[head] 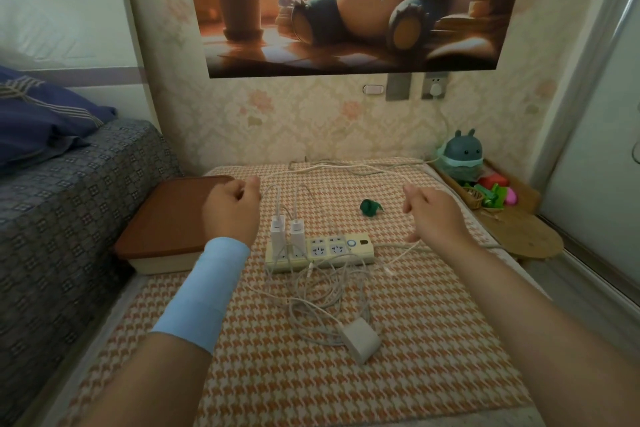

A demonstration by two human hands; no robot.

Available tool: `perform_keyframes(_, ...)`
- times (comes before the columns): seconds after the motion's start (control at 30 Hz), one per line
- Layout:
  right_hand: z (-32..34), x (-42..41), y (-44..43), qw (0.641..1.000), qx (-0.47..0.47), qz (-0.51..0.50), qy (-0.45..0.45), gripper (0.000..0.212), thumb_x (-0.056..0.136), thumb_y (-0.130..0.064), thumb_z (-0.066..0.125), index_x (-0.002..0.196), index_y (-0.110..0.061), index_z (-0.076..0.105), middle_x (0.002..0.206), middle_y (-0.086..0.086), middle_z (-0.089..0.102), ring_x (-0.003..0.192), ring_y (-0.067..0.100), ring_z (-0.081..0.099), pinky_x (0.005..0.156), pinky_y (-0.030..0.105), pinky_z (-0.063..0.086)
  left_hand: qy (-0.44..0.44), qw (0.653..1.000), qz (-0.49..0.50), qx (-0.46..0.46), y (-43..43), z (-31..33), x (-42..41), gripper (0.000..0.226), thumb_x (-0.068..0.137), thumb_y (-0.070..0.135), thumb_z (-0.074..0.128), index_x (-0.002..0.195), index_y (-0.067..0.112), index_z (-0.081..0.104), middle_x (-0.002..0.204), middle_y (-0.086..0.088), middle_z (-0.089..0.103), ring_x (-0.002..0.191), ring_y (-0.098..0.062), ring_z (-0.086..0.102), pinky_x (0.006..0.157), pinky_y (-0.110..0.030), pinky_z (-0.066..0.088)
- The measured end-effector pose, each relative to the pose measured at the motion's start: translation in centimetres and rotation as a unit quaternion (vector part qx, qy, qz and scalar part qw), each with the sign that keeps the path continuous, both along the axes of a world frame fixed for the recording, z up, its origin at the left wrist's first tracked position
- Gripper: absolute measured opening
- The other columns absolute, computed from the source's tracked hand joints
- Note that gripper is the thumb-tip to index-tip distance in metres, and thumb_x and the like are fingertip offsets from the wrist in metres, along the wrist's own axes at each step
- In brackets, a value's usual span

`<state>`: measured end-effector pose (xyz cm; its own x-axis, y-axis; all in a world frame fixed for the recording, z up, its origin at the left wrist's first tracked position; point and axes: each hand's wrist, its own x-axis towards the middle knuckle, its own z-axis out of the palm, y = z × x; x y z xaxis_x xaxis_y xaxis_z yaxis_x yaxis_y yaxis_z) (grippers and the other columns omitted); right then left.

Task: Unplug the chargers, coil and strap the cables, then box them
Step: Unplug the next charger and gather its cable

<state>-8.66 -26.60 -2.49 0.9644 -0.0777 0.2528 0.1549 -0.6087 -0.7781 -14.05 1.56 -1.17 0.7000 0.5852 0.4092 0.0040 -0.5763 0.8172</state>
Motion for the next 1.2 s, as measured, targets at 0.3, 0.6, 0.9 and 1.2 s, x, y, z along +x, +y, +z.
perform_keyframes(0.3, 3.7, -2.7, 4.7, 0.897, -0.251, 0.159, -0.327, 0.024, 0.094, -0.008, 0.052, 0.106, -0.018, 0.07, 0.093, -0.001, 0.073, 0.079, 0.021, 0.066, 0.063, 0.035, 0.05, -0.075, 0.917, 0.033, 0.392, -6.9, 2.5, -2.2, 0.095, 0.071, 0.001, 0.055, 0.155, 0.001, 0.01, 0.164, -0.015, 0.006, 0.152, -0.029, 0.0, 0.123, -0.044, -0.006)
perform_keyframes(0.6, 2.2, -2.7, 5.5, 0.896, -0.387, 0.192, -0.101, 0.03, 0.096, -0.005, 0.053, 0.116, -0.022, 0.066, 0.108, 0.004, 0.068, 0.09, 0.021, 0.062, 0.071, 0.031, 0.045, 0.087, 0.748, -0.056, 0.656, -8.1, 2.4, -3.3, 0.081, 0.085, 0.024, 0.06, 0.155, 0.026, 0.02, 0.163, -0.019, -0.013, 0.149, -0.036, -0.019, 0.116, -0.058, -0.017)
perform_keyframes(0.9, 0.8, -1.5, 3.6, 0.974, -0.078, 0.204, -0.065, 0.009, 0.094, -0.023, 0.068, 0.098, -0.03, 0.07, 0.074, -0.007, 0.064, 0.064, 0.007, 0.058, 0.055, 0.02, 0.043, 0.123, 0.893, -0.2, 0.384, -5.7, 1.3, -1.0, 0.028, 0.104, 0.038, 0.037, 0.087, 0.026, 0.056, 0.074, -0.003, 0.065, 0.069, -0.025, 0.06, 0.063, -0.037, 0.047)
perform_keyframes(1.2, -1.3, 0.5, 0.7, 0.996, -0.037, 0.044, 0.07, 0.046, 0.094, -0.055, 0.062, 0.071, -0.018, 0.076, 0.073, 0.011, 0.073, 0.079, 0.03, 0.07, 0.074, 0.033, 0.052, -0.073, 0.994, -0.019, 0.074, -2.9, 2.1, -1.5, 0.029, 0.104, 0.021, 0.038, 0.079, 0.014, 0.051, 0.066, 0.006, 0.051, 0.063, -0.02, 0.046, 0.06, -0.034, 0.026)
